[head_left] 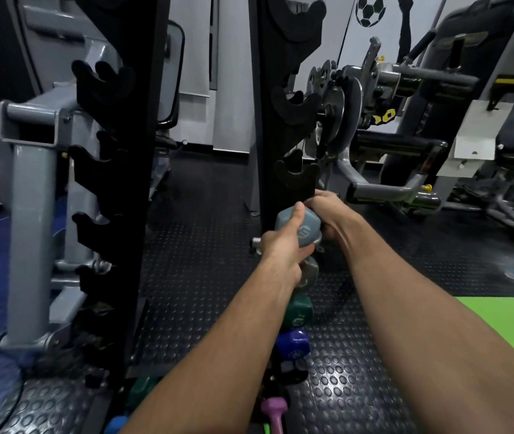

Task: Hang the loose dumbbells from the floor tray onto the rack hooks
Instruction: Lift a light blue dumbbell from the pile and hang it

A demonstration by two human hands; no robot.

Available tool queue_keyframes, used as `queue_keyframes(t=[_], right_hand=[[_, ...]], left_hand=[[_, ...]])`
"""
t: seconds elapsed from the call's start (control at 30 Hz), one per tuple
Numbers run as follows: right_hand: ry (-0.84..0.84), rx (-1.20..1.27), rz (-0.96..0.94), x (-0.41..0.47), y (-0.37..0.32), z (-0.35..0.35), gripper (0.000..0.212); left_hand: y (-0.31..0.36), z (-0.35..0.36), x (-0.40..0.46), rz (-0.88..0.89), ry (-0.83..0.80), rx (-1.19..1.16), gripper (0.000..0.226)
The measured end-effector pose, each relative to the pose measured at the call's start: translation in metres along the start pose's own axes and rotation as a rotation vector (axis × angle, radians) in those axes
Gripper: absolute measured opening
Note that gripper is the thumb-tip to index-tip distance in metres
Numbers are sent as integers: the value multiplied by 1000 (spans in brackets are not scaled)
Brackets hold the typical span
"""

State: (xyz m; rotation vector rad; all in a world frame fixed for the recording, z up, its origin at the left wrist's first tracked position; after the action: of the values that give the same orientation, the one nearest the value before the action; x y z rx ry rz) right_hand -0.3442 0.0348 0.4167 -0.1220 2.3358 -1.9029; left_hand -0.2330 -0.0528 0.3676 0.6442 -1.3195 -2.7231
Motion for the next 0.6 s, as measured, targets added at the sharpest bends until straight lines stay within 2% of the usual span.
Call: queue_keyframes(t=[0.1, 0.2, 0.3, 0.43, 0.6], right_hand=[[67, 46, 8, -3, 3, -1, 32], [152, 79, 1, -6, 9, -6, 34], [203, 103, -46, -16, 11, -10, 23], [287, 81, -126, -34, 6, -20, 17], [458, 5, -233, -88, 12, -24, 23]], left_hand=[[2, -3, 4, -16, -63, 92, 49], [4, -7, 8, -14, -79, 236, 69], [2, -11, 10, 15, -78, 288, 76], [-3, -20, 11, 70, -74, 318, 74], [-13, -44, 7, 155, -76, 348, 60]])
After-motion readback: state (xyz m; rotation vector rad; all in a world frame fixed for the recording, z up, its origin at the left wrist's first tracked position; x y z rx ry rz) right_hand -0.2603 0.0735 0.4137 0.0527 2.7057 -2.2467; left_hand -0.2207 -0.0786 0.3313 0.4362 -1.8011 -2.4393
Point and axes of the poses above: each hand's wrist, its own x-axis towards the middle knuckle, its own z-axis out of the palm, y = z × x, the point moved 9 cm from there along x, towards the middle knuckle
